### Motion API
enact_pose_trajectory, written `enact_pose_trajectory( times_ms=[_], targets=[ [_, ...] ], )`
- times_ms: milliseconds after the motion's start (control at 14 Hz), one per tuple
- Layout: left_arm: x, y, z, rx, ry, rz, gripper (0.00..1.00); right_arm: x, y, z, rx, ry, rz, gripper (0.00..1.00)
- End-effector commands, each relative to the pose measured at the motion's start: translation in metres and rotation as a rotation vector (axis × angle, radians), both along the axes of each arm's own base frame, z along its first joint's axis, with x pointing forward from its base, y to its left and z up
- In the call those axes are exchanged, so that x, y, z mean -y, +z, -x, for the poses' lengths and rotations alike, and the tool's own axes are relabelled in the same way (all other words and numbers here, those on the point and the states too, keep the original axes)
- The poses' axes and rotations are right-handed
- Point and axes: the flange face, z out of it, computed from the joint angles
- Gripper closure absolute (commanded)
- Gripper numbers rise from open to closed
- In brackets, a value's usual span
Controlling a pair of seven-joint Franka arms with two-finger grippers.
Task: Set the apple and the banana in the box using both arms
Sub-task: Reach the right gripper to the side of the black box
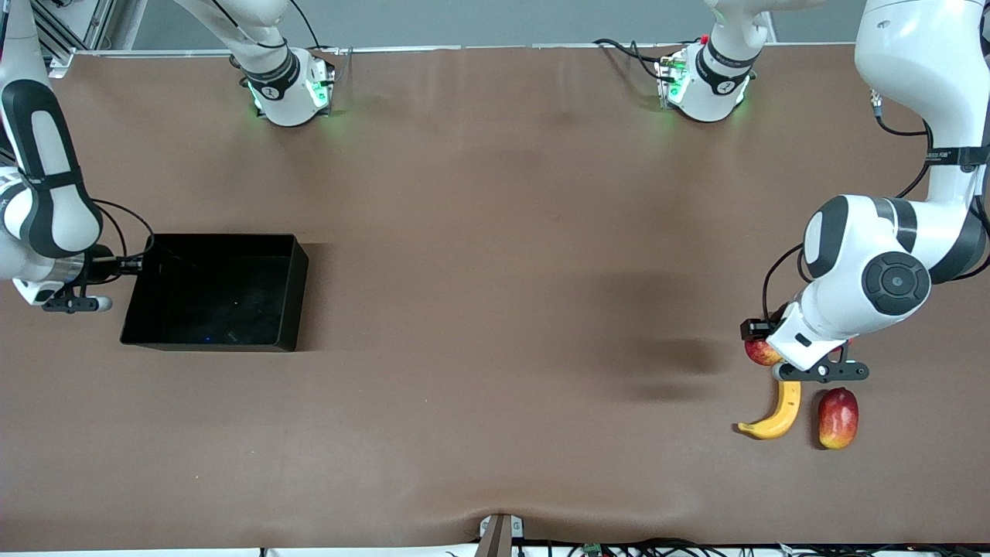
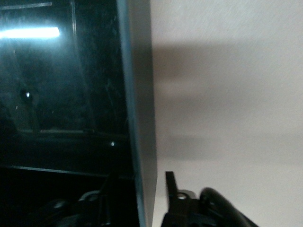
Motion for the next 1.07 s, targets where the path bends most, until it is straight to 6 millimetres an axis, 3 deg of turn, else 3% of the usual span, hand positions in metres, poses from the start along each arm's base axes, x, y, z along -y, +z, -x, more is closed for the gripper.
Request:
enact_pose_trajectory(
  times_ms=[0, 143, 502, 717, 860, 1003],
  targets=[
    [0.004, 0.005, 0.002, 0.001, 0.024, -0.014, 1.00, -0.007, 0.019, 0.008, 0.013, 0.009, -0.015, 1.00],
    [0.004, 0.005, 0.002, 0.000, 0.034, -0.012, 1.00, -0.009, 0.024, 0.005, 0.016, 0.015, -0.014, 1.00],
    [0.004, 0.006, 0.002, 0.003, 0.043, -0.013, 1.00, -0.011, 0.075, -0.010, -0.054, 0.013, -0.059, 1.00],
    [0.004, 0.006, 0.002, 0.003, 0.044, -0.013, 1.00, -0.051, 0.098, -0.023, -0.059, -0.014, -0.045, 1.00],
    [0.003, 0.006, 0.002, 0.003, 0.047, -0.011, 1.00, -0.099, 0.126, -0.038, -0.016, -0.067, -0.060, 1.00],
    [0.002, 0.005, 0.003, -0.008, 0.048, -0.014, 1.00, -0.156, 0.139, -0.043, -0.032, -0.091, -0.030, 1.00]
  ],
)
